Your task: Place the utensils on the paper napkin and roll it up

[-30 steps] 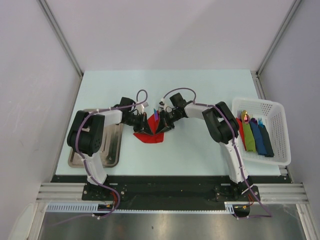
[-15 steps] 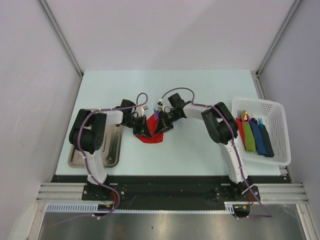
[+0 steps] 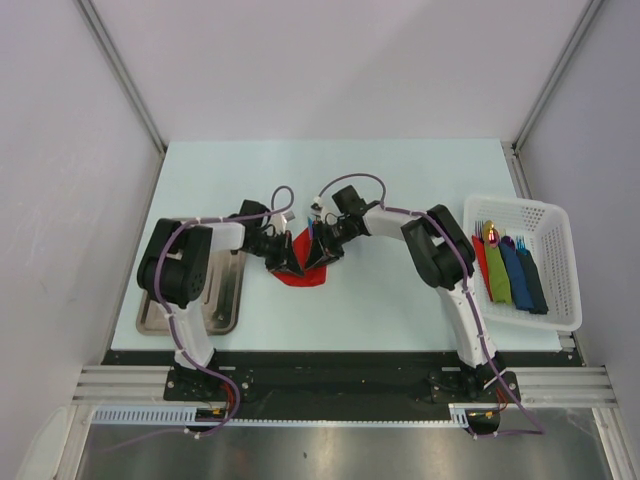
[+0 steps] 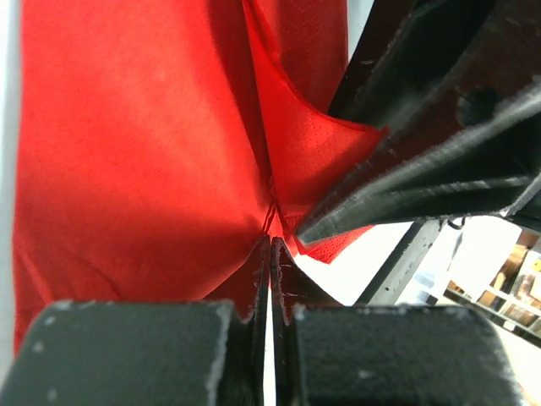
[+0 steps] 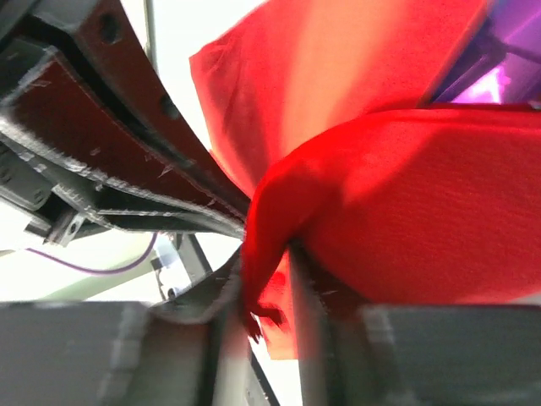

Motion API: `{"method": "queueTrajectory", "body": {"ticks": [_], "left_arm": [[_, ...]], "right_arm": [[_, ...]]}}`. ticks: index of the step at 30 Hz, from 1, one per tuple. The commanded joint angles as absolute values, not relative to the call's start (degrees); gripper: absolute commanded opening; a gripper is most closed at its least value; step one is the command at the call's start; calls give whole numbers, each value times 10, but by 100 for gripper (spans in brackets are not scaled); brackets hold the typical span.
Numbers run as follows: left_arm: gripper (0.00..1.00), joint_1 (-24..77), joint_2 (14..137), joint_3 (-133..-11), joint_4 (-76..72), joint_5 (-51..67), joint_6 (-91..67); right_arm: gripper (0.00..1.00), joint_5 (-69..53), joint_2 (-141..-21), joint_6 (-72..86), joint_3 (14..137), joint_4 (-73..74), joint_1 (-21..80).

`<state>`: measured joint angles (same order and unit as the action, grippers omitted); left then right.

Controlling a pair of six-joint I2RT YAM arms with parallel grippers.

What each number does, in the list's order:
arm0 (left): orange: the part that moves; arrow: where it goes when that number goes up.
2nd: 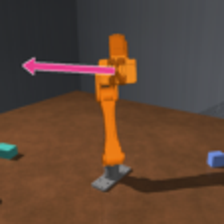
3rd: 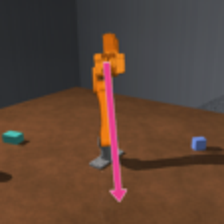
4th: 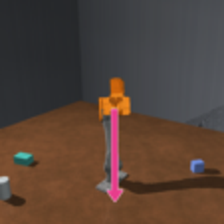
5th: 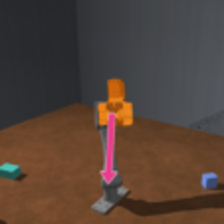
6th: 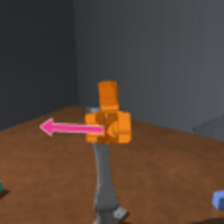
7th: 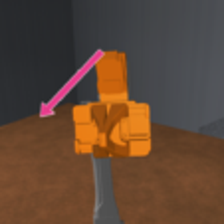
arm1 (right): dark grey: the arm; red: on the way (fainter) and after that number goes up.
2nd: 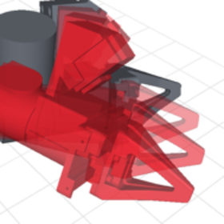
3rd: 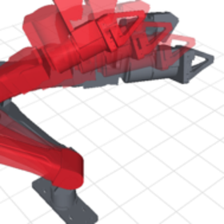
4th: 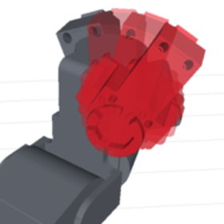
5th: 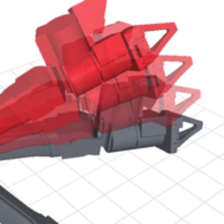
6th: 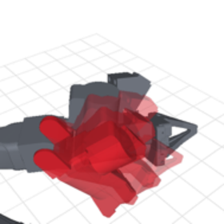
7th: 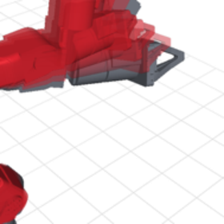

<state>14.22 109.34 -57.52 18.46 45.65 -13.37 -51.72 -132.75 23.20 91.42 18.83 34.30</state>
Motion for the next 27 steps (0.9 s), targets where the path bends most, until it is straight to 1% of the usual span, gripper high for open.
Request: {"method": "queueTrajectory", "body": {"ticks": [1, 5, 6, 9, 11, 14, 17, 20, 24, 27], "left_arm": [[1, 106, 1047, -537, 122, 469, -160], [6, 70, 1017, -528, 86, 475, -198], [7, 64, 1014, -529, 82, 477, -204], [15, 48, 1010, -536, 69, 497, -217], [17, 46, 1006, -536, 55, 503, -231], [18, 46, 1015, -532, 16, 517, -266], [14, 55, 1027, -538, 15, 527, -273], [13, 79, 1039, -553, 39, 525, -251], [9, 96, 1067, -568, 72, 499, -230], [5, 97, 1090, -573, 92, 481, -221]], "right_arm": [[45, -491, -1346, 207, 926, 198, 350], [63, -494, -1352, 215, 926, 193, 346], [73, -494, -1352, 216, 928, 192, 345], [80, -494, -1355, 223, 929, 188, 345], [80, -497, -1355, 224, 930, 185, 346], [78, -497, -1356, 226, 929, 183, 346], [77, -497, -1354, 226, 928, 183, 346], [77, -497, -1355, 227, 928, 182, 346], [77, -497, -1354, 228, 928, 177, 346], [75, -497, -1349, 229, 925, 172, 346]]}}
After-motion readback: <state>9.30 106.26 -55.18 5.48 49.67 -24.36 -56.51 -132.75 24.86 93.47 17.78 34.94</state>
